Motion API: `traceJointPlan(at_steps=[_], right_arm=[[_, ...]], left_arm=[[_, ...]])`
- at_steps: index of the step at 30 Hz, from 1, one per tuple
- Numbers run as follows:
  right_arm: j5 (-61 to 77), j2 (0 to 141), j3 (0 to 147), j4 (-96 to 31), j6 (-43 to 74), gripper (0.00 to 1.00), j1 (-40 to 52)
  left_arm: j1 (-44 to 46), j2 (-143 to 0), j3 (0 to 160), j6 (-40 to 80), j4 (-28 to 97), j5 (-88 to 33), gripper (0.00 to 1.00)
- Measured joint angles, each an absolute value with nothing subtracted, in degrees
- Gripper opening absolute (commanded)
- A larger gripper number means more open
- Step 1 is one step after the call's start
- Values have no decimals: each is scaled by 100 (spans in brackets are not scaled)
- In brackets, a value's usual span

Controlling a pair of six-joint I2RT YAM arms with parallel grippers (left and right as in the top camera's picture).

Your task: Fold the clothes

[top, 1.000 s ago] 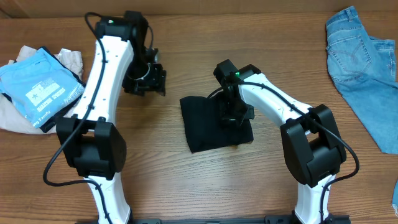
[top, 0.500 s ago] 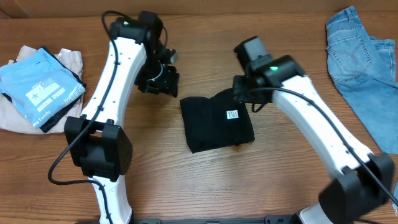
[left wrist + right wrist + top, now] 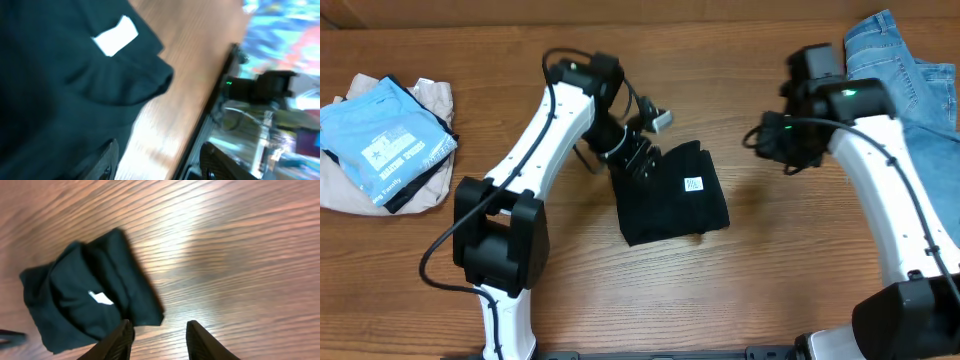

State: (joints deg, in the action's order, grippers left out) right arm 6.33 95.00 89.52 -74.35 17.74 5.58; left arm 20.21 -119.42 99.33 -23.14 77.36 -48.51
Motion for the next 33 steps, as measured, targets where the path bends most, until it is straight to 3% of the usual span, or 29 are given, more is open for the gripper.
traceJointPlan(at_steps=[6,14,19,23,27,33], right_arm=[[1033,9474,8952,-7472,1584,39,113],[1221,9465,8952,-7557,1498,39,106],[1229,9465,8952,-7570,1496,39,106],[1249,9465,8952,-7572,1496,39,106],[1267,9465,8952,-7601,1492,39,106],[1267,9465,8952,-7603,1468,39,106]], left_arm=[[2150,-11950,8580,-2456,6386,-5848,60],[2414,-11981,7330,-954,4241,-6261,65],[2547,-11981,6980,-338,3542,-6410,77],[2672,-11981,6740,-134,2873,-6672,80],[2797,-11981,6696,-36,2628,-6919,100],[2832,-11981,6980,-174,3118,-7153,100]])
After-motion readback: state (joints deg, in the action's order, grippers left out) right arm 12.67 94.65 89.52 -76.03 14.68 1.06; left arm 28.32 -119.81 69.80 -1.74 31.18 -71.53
